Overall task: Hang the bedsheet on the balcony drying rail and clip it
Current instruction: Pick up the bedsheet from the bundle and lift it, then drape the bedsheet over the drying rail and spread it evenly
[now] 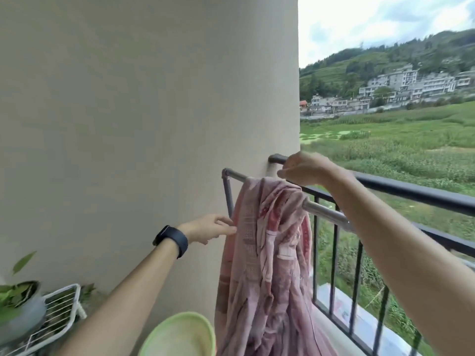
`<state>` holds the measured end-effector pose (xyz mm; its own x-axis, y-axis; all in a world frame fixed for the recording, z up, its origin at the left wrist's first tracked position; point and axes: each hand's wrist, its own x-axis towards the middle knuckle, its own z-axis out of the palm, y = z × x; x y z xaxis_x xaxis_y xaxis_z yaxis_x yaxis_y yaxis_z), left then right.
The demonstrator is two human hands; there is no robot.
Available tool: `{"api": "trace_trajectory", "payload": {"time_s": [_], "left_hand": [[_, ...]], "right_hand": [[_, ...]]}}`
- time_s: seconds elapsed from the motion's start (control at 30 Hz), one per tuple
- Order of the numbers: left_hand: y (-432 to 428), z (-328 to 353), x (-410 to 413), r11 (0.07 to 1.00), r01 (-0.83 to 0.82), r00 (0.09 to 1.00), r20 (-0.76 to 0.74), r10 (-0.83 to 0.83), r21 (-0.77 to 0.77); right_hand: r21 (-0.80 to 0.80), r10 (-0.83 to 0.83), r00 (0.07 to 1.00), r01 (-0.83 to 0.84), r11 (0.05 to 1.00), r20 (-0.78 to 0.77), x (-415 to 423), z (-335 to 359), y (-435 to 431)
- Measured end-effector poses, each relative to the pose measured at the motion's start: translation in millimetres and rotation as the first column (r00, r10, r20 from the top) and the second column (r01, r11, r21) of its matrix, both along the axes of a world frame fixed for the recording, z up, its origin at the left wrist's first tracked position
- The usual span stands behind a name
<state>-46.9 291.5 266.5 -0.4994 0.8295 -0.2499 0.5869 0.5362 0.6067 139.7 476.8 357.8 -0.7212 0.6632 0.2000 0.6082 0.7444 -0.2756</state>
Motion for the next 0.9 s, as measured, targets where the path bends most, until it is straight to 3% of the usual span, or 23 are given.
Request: {"api": "trace_trajectory", "payload": {"time_s": [0.17, 0.3, 0.4, 0.53, 0.63, 0.8, 0.9], "left_hand": [[40.0, -15.0, -18.3, 0.962, -0.044, 0.998, -0.034, 0.055, 0.271], [75.3, -20.3, -29.5, 0.906, -0.131, 0.990, 0.101, 0.099, 0.403], [98.0, -31.7, -39.1, 0.906, -0.154, 0.967, 0.247, 0.056, 0.395], [110.9, -46.9, -57.3, 0.943, -0.093, 0.935, 0.355, -0.028, 0.319], [113.6, -51.5, -77.7, 0.957, -0.041, 0.888, 0.450, -0.097, 0.287], [129.8, -72.3, -104.4, 0.965, 0.080, 0.883, 0.431, -0.185, 0.251], [132.4, -68.3, -118.2, 0.926, 0.110, 0.926, 0.302, -0.228, 0.362]], "right_hand": [[0.098, -0.079, 0.994, 0.085, 0.991, -0.073, 3.1, -56.4, -42.5], [0.230, -0.213, 0.963, 0.247, 0.941, -0.162, -12.1, -87.0, -54.0], [0.290, -0.296, 0.937, 0.339, 0.895, -0.184, -34.4, -92.7, -51.0], [0.250, -0.296, 0.947, 0.319, 0.914, -0.127, -69.3, -85.5, -42.5], [0.229, -0.297, 0.938, 0.334, 0.915, -0.180, -91.5, -79.4, -40.8], [0.379, -0.360, 0.928, 0.367, 0.850, -0.091, -103.7, -99.2, -31.7], [0.492, -0.366, 0.922, 0.380, 0.783, -0.129, -97.7, -115.8, -29.5]]}}
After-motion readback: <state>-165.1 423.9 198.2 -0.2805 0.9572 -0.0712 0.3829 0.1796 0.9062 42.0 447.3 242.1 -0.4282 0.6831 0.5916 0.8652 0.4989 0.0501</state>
